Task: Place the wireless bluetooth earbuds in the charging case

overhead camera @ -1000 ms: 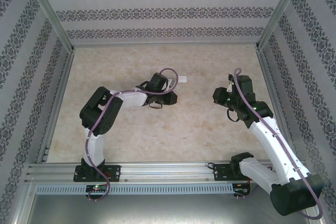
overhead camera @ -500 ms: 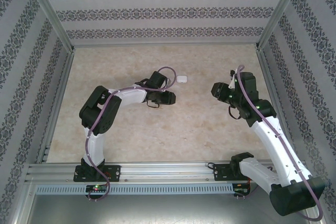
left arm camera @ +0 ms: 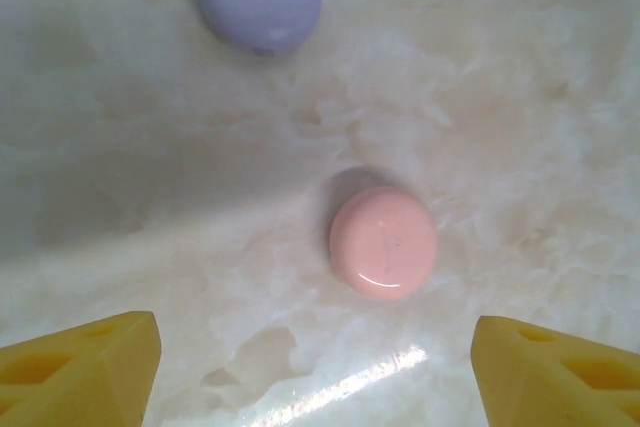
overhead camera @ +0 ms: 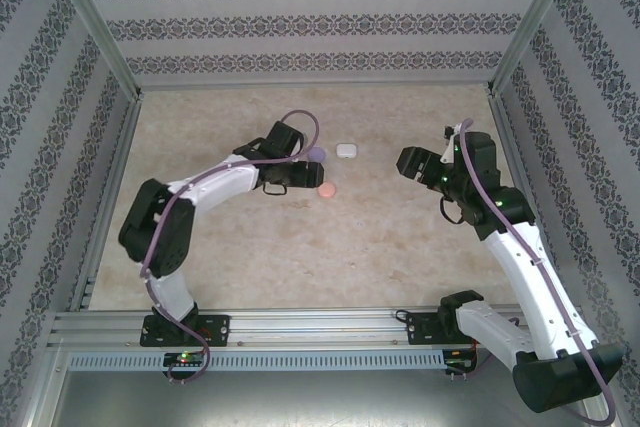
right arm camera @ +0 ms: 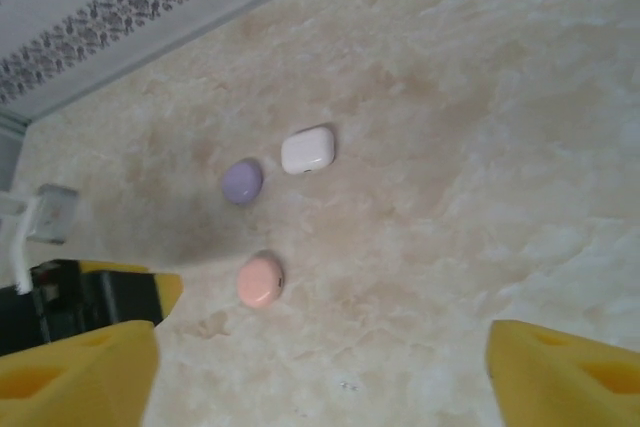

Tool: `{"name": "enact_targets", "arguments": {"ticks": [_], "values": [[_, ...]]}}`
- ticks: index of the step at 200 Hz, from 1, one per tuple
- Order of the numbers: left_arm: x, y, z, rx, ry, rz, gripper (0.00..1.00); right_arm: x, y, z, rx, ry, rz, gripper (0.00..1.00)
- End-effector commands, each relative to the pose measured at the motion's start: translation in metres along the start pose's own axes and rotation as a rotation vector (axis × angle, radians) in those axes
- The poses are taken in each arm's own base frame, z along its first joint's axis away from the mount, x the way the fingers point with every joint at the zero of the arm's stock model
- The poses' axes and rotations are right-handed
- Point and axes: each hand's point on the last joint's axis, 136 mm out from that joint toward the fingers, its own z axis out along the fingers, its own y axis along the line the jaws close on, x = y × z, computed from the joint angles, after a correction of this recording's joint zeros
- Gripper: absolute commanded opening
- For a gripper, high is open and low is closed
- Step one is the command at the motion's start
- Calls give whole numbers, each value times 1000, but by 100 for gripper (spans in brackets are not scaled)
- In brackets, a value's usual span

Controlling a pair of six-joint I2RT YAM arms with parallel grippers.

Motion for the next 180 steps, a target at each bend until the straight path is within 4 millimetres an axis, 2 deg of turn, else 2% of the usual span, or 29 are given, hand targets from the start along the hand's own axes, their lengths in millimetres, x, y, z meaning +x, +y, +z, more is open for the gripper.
{"name": "enact_targets", "arguments": {"ticks": [1, 8, 12, 63, 76, 90, 109, 123, 142, 161, 180], "values": [[-19, 8, -46, -58, -106, 64, 90, -18, -2, -14, 36, -64, -32, 98], [-26, 9, -60, -70, -149, 79, 94, -22, -4, -16, 49, -76, -41, 98], [-30, 10, -68, -78, -174, 88, 100, -24, -4, -17, 54, -85, -48, 98], [-71, 28, -180, -235, -589, 205, 100, -49, -30, -23, 218, -199, -91, 98], [-75, 39, -203, -310, -697, 236, 99, -57, -42, -25, 290, -241, -81, 98], [-74, 51, -219, -392, -779, 290, 100, -66, -53, -25, 357, -294, -80, 98], [-71, 68, -227, -497, -835, 351, 100, -78, -70, -21, 443, -395, -88, 98], [-64, 91, -222, -544, -817, 319, 99, -81, -81, -11, 488, -439, -129, 98], [-52, 126, -210, -567, -821, 238, 99, -76, -93, 13, 531, -436, -268, 98], [-39, 156, -198, -552, -861, 152, 99, -65, -110, 44, 539, -426, -321, 98], [-26, 177, -179, -584, -849, 138, 99, -51, -129, 71, 557, -407, -342, 98]]}}
